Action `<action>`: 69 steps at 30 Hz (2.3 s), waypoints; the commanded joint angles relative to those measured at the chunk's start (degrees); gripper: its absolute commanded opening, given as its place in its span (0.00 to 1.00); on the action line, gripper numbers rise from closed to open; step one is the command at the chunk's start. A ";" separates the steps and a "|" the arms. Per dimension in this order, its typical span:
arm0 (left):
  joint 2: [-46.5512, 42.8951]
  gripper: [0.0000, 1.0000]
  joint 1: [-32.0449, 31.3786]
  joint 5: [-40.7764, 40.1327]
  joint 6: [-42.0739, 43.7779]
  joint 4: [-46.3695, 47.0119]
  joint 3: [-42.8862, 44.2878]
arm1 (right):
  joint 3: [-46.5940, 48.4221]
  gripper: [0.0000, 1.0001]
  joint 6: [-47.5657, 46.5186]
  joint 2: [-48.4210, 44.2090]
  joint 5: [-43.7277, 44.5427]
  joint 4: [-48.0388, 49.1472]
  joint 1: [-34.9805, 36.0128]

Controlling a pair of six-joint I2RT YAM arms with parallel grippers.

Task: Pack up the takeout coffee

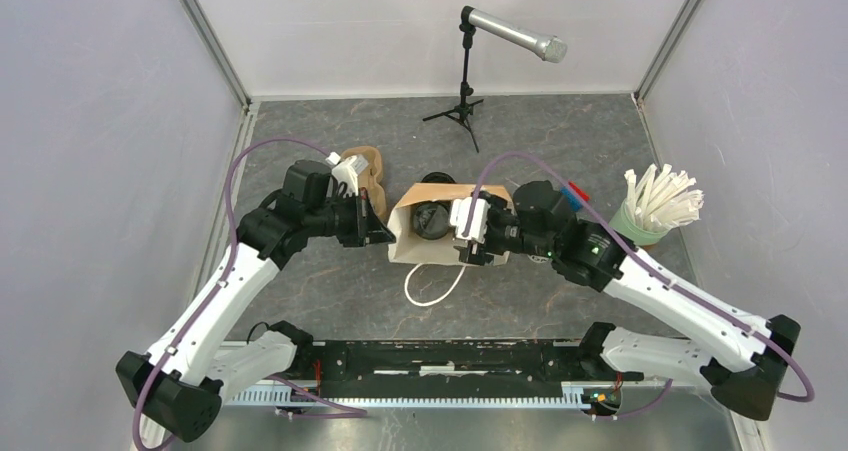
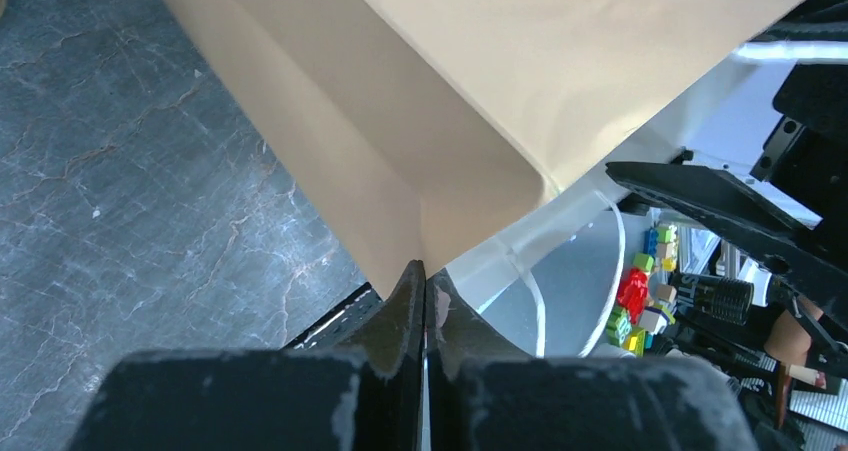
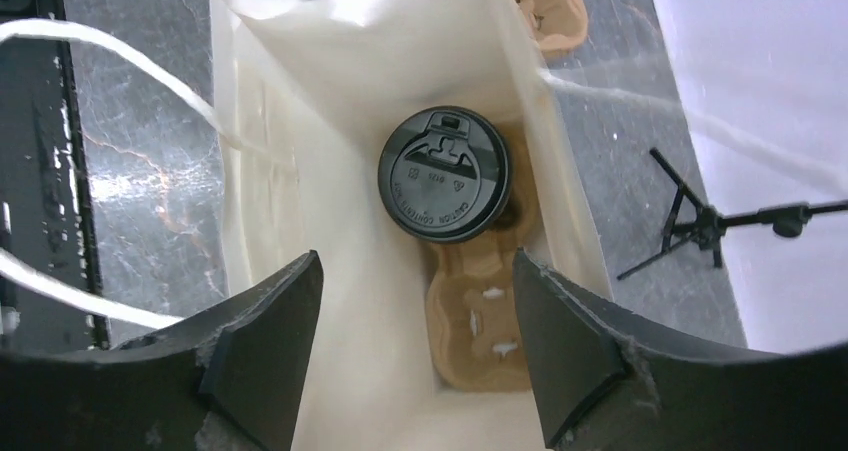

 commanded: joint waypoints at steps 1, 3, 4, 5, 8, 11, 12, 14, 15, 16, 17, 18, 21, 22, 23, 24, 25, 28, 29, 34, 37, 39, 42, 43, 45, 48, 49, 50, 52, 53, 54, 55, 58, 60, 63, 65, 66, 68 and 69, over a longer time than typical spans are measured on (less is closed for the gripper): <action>0.24 0.02 0.71 1.35 0.53 0.40 2.84 | 4.39 0.77 12.69 -2.98 10.17 -3.41 -0.24; 0.67 0.02 0.97 1.85 0.58 0.54 2.93 | 5.17 0.79 15.82 -4.27 11.90 -3.18 -0.20; 0.88 0.02 1.06 2.07 0.59 0.65 2.97 | 5.34 0.81 16.89 -4.91 11.96 -2.63 -0.20; 1.11 0.02 1.06 2.29 0.63 0.65 3.08 | 5.43 0.82 17.95 -5.44 11.83 -1.90 -0.20; 1.67 0.02 1.23 2.44 0.60 0.85 3.63 | 5.51 0.82 18.52 -5.70 10.81 -2.34 -0.20; 2.06 0.02 1.26 2.78 0.07 1.44 4.25 | 4.63 0.79 17.36 -5.11 8.70 -3.72 -0.16; 2.34 0.02 1.32 2.85 -0.20 1.08 4.77 | 5.01 0.78 17.11 -4.79 8.80 -4.41 -0.20; 2.61 0.02 1.34 2.57 -0.57 -0.33 6.00 | 6.28 0.78 17.36 -4.95 10.02 -5.06 -0.20; 2.70 0.02 1.35 2.29 -0.66 -1.30 6.54 | 6.77 0.78 17.88 -5.25 10.47 -4.76 -0.21; 2.74 0.02 1.31 2.03 -0.70 -1.96 7.06 | 7.31 0.79 18.70 -5.70 11.21 -4.34 -0.20; 2.65 0.02 1.41 2.03 -0.66 -2.68 7.34 | 8.06 0.80 19.75 -5.80 12.12 -4.19 -0.20; 2.65 0.02 1.55 2.06 -0.51 -3.33 7.58 | 9.37 0.80 20.93 -5.64 13.71 -4.37 -0.20; 2.92 0.02 1.95 2.05 0.25 -5.45 8.26 | 13.44 0.83 23.40 -4.21 17.42 -5.74 -0.20; 3.12 0.02 2.12 2.11 0.58 -6.35 8.52 | 14.65 0.84 23.71 -3.65 19.14 -6.33 -0.19; 3.19 0.02 2.29 2.02 1.06 -7.04 8.77 | 16.09 0.84 24.17 -3.06 20.94 -7.22 -0.26; 3.17 0.02 2.51 2.09 1.47 -7.52 8.95 | 17.03 0.85 24.37 -2.78 22.45 -7.42 -0.18; 3.18 0.02 2.67 2.07 1.74 -7.99 9.07 | 17.23 0.85 24.34 -2.92 23.05 -7.07 -0.18; 3.06 0.02 3.33 2.19 2.93 -9.12 9.47 | 18.22 0.86 25.63 -2.38 27.03 -7.60 -0.28; 3.10 0.02 3.49 2.37 3.17 -9.46 9.60 | 19.22 0.86 26.60 -1.69 29.63 -8.54 -0.30; 2.59 0.02 4.04 2.98 3.85 -10.99 10.54 | 25.91 0.87 33.78 3.92 38.31 -17.77 -2.86; 1.60 0.02 3.99 2.98 3.96 -11.26 10.32 | 29.13 0.88 36.38 6.17 38.85 -21.80 -7.14; 0.98 0.02 3.99 2.98 3.98 -11.30 10.22 | 31.38 0.90 37.48 8.10 33.98 -24.95 -13.26; 0.90 0.02 4.05 2.98 3.95 -11.32 10.31 | 31.57 0.90 38.31 10.85 26.75 -29.67 -20.87; 0.77 0.02 4.06 2.98 3.95 -11.25 10.31 | 29.55 0.91 38.21 10.51 24.73 -29.43 -22.40; 0.32 0.02 4.06 2.87 3.85 -10.78 10.31 | 24.07 0.93 38.36 8.44 22.61 -26.08 -23.94; -0.19 0.02 4.06 2.71 3.60 -10.20 10.05 | 12.25 0.94 38.73 3.02 22.49 -17.72 -25.61; -0.19 0.02 4.05 2.66 3.63 -10.04 10.00 | 8.96 0.95 39.39 1.42 22.05 -14.54 -26.43; -0.16 0.02 4.12 2.71 3.59 -10.04 10.13 | 5.31 0.95 39.42 -0.05 21.41 -12.03 -26.89; -0.03 0.02 4.10 2.80 3.63 -9.95 10.46 | -0.44 0.95 39.81 -2.40 22.60 -7.53 -26.92; 0.02 0.02 4.09 2.93 3.68 -9.92 10.61 | -2.84 0.95 40.26 -3.47 23.90 -6.04 -26.93; 0.05 0.02 4.15 3.02 3.80 -9.90 10.84 | -5.68 0.95 40.36 -4.91 24.64 -4.14 -26.96; -0.03 0.02 4.07 3.05 3.76 -9.90 10.90 | -8.43 0.95 40.30 -6.48 24.56 -2.22 -26.91; -0.20 0.02 4.11 3.33 3.85 -9.90 10.86 | -13.44 0.96 40.31 -8.95 25.22 0.94 -27.05; -0.33 0.02 4.16 3.50 3.86 -10.06 10.68 | -15.61 0.96 41.12 -9.84 26.31 1.39 -27.01; -0.60 0.02 4.12 3.76 3.95 -10.18 10.49 | -17.67 0.95 41.22 -11.10 26.16 2.48 -27.09; -0.69 0.02 4.11 3.85 3.99 -10.17 10.32 | -18.27 0.95 40.89 -11.07 25.01 2.84 -27.46; -0.70 0.02 4.11 3.93 3.94 -10.16 10.32 | -18.25 0.95 40.59 -10.55 23.85 2.64 -27.91; -0.68 0.02 4.16 4.03 3.96 -10.16 10.31 | -18.11 0.96 40.74 -9.63 23.08 1.90 -28.46; -0.68 0.02 4.16 4.08 3.95 -10.08 10.39 | -18.36 0.96 40.68 -9.66 22.68 2.08 -28.72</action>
